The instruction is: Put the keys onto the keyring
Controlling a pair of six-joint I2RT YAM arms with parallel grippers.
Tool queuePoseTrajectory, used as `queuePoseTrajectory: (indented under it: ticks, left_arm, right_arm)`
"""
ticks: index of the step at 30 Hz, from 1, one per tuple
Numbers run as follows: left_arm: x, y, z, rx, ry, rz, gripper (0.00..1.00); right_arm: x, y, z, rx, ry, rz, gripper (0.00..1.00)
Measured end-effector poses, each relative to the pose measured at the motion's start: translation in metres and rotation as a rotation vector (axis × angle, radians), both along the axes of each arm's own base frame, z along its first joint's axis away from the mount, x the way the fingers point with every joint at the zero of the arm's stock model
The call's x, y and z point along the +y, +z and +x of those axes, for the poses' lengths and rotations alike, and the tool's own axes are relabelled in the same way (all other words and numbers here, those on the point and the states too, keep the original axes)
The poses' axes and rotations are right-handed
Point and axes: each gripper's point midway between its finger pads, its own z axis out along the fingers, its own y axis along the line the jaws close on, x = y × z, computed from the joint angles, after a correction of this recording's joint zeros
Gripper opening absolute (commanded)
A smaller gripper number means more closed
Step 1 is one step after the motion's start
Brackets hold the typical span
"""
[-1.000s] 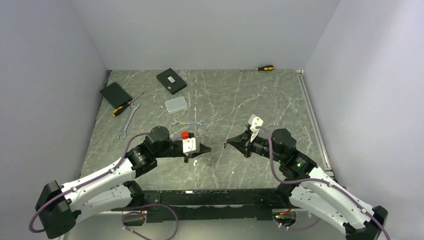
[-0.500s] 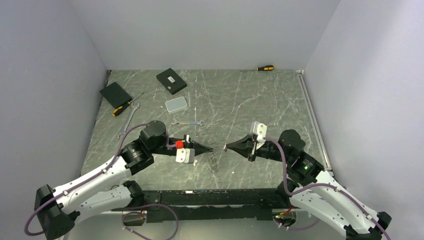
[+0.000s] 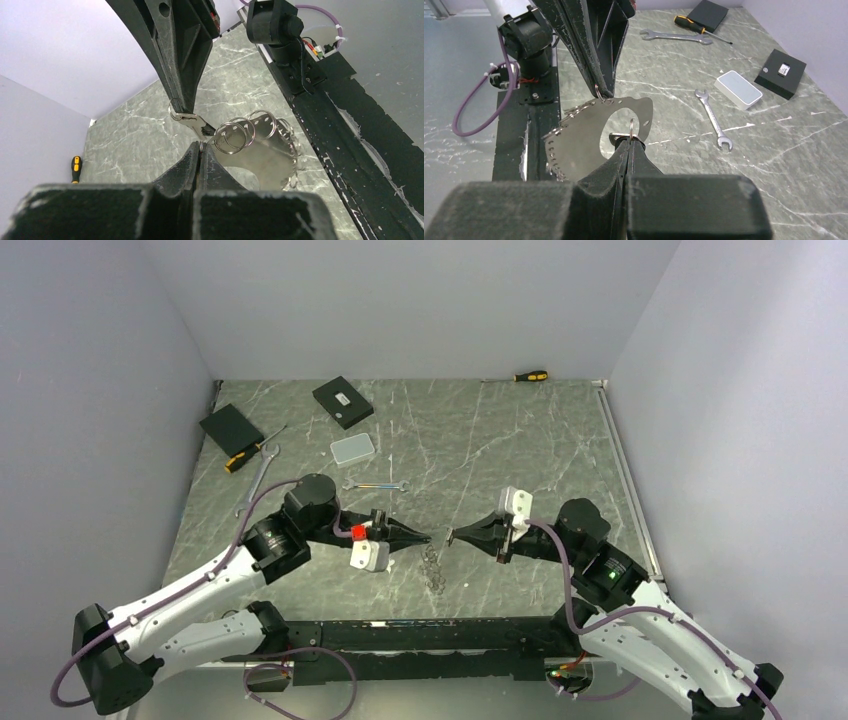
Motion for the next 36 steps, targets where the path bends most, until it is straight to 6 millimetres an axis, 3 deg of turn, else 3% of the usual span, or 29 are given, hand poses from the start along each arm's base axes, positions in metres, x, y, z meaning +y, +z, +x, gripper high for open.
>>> queuePoseTrajectory:
  ticks: [5,8,13,16,19,23,26,31,34,36]
  left_arm:
    - [-0.002,0.002,0.006,-0.003,0.029,-0.019,0.0]
    - [-0.005,-0.009,0.019,0.007,0.094,-0.024,0.0]
    - [-0.006,-0.072,0.047,0.09,0.248,0.062,0.0]
    - [-0.01,-0.092,0.071,0.112,0.353,0.095,0.0]
    - [-0.02,-0.097,0.096,0.103,0.425,0.109,0.0]
    - [-0.04,-0.086,0.119,0.039,0.452,0.068,0.0]
    - [-0.049,-0.073,0.123,-0.016,0.436,0.017,0.0]
    - [-0.057,-0.049,0.112,-0.069,0.384,-0.069,0.0]
    - [-0.049,-0.06,0.1,-0.06,0.375,-0.062,0.0]
    - [-0.039,-0.086,0.088,-0.025,0.382,-0.033,0.0]
  right_arm:
    - [0.001,-0.005,0.005,0.013,-0.021,-0.017,0.0]
    - [0.001,-0.01,0.014,0.034,-0.066,-0.028,0.0]
    - [-0.004,-0.018,0.031,0.066,-0.172,-0.041,0.0]
    - [-0.011,-0.02,0.039,0.068,-0.236,-0.042,0.0]
    - [-0.019,-0.022,0.048,0.063,-0.308,-0.041,0.0]
    - [-0.029,-0.019,0.058,0.052,-0.389,-0.034,0.0]
    - [-0.034,-0.014,0.06,0.04,-0.42,-0.019,0.0]
    - [-0.039,-0.014,0.06,0.037,-0.439,-0.009,0.0]
    - [-0.037,-0.021,0.061,0.061,-0.444,-0.02,0.0]
    - [-0.035,-0.029,0.063,0.088,-0.447,-0.034,0.0]
